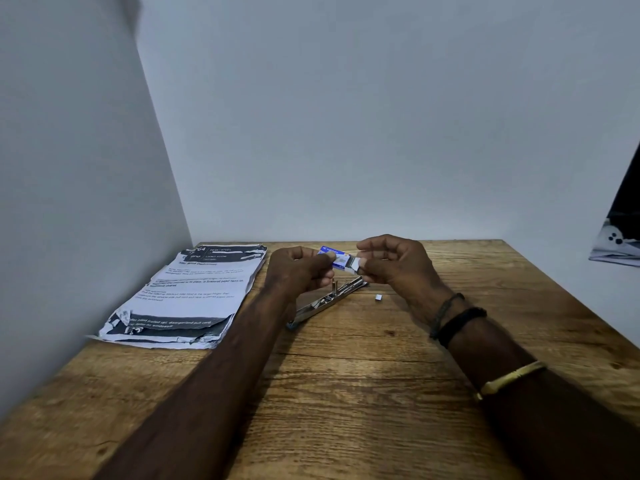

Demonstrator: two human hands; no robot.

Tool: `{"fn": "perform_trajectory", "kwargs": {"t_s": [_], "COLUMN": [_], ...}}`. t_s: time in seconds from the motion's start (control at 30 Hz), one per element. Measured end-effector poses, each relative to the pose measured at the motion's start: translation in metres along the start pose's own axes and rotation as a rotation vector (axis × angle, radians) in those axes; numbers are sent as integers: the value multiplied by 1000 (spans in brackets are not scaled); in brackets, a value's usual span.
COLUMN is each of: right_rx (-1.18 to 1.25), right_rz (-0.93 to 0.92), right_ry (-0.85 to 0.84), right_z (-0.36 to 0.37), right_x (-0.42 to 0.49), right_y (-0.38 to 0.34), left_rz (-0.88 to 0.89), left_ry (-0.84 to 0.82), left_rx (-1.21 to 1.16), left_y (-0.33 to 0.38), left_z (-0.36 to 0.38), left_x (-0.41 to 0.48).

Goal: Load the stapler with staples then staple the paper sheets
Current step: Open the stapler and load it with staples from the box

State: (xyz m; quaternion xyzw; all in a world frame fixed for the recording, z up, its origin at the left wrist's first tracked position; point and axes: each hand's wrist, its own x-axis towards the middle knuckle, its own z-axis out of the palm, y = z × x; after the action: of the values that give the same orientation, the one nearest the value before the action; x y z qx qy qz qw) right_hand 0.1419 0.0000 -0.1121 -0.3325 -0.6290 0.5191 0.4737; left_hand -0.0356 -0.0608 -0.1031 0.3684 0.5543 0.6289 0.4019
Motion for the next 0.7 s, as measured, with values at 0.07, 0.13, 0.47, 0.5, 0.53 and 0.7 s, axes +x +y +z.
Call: {"fn": "perform_trajectory", "kwargs": {"t_s": [0.07, 0.13, 0.47, 0.5, 0.53, 0.7], "right_rx": [18, 22, 16, 11, 8, -2], "right_rz": [-3, 2, -9, -18, -25, -19], "right_ry": [9, 15, -6, -4, -1, 4], "right_z": [-1, -1, 1, 2, 2, 2], "right_x": [0, 1, 0, -1, -1, -1], "right_y": [0, 0, 2, 2, 2, 0], "left_rz": [4, 14, 68, 72, 74, 80], "left_ry": [-10, -20, -120, -135, -143, -130], "left_rx": [4, -6, 14, 16, 14, -10], "left_y": [0, 1, -3, -4, -4, -3], "left_z": [0, 0, 1, 2, 4, 6], "left_x": [0, 0, -2, -3, -4, -6]}}
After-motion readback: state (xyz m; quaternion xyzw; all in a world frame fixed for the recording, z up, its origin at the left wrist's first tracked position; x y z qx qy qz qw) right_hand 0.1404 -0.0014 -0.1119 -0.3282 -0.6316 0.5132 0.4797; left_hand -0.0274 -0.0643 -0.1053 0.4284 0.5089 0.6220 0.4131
